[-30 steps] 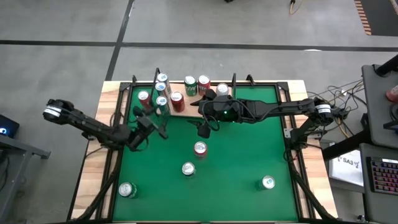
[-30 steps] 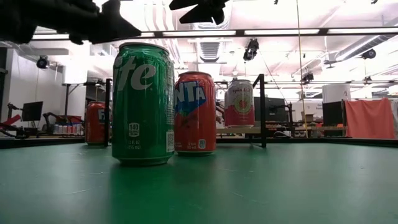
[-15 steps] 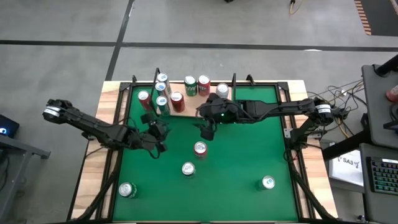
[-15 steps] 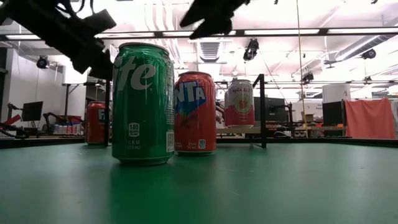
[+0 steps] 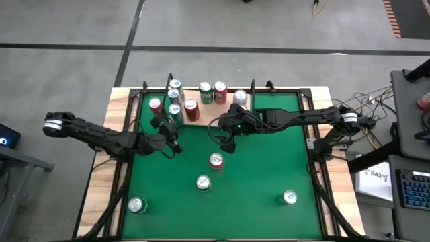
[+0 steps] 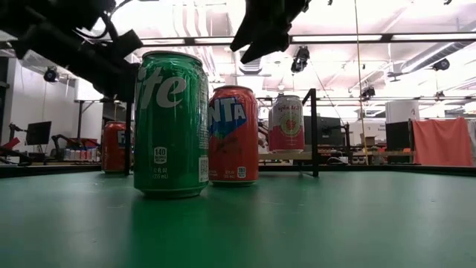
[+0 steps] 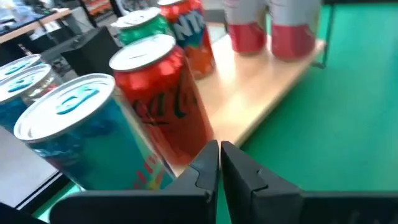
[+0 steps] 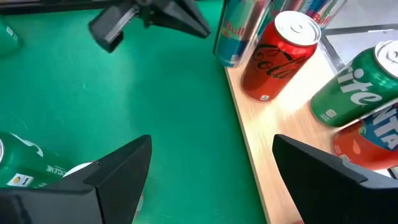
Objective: Pick and place cans onto a shelf
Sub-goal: Adjust the shelf
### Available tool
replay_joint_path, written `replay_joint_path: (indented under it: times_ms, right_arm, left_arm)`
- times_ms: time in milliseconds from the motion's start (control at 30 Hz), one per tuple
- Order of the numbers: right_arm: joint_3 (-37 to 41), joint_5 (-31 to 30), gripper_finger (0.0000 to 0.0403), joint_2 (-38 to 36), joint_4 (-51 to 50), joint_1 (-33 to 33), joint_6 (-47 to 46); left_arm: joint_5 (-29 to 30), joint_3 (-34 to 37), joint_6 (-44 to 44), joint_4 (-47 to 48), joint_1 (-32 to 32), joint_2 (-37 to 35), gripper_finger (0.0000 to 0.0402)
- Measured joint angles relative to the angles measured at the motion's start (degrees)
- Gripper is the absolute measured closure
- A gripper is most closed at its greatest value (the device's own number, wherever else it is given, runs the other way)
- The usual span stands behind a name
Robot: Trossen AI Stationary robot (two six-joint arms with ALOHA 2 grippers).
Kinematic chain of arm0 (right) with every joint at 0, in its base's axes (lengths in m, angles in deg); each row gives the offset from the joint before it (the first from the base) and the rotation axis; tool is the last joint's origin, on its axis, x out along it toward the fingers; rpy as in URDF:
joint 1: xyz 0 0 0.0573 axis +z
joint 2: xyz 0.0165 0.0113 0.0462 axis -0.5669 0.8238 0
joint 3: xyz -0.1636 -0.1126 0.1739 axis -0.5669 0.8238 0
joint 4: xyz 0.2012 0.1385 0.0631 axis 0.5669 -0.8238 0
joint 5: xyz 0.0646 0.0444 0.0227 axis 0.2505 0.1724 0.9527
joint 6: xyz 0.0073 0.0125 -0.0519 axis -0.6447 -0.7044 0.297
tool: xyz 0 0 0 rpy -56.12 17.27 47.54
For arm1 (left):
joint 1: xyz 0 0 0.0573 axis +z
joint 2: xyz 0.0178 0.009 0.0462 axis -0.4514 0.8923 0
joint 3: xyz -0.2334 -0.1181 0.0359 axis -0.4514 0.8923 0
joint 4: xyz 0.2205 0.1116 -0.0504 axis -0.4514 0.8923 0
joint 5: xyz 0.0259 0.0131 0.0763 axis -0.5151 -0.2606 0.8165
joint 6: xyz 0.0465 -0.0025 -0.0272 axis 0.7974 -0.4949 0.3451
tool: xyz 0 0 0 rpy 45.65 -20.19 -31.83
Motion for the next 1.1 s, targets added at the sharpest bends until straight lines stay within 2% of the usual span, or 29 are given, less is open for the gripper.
replay_joint_path:
  times_ms: [133, 233, 400, 867, 1000, 1100]
  right_arm:
    - [0.0, 0.0, 0.0076, 0.0, -0.4, 0.0, 0.4]
    - [0.0, 0.0, 0.0076, 0.0, -2.0, 0.0, 0.7]
    - [0.0, 0.0, 0.0076, 0.0, -3.0, 0.0, -0.2]
    - [0.0, 0.0, 0.0076, 0.0, -3.7, 0.0, -0.4]
    - [0.0, 0.1, 0.0076, 0.0, -8.2, 0.0, -3.3]
    - [0.0, 1.0, 0.0076, 0.0, -16.2, -0.1, -7.6]
  left_arm:
    - [0.5, 1.6, 0.3, -5.5, 3.1, 1.3, 0.0401]
    - [2.9, 1.9, 0.4, -6.6, 4.7, 1.9, 0.0401]
    - [3.5, 2.0, 1.0, -7.2, 7.2, 1.9, 0.0401]
    - [4.2, 2.0, 1.1, -6.8, 8.3, 1.9, 0.0402]
    - [4.5, 2.0, 2.0, -6.8, 8.3, 1.9, 0.0402]
    - [4.5, 2.0, 1.9, -6.8, 8.3, 1.9, 0.0402]
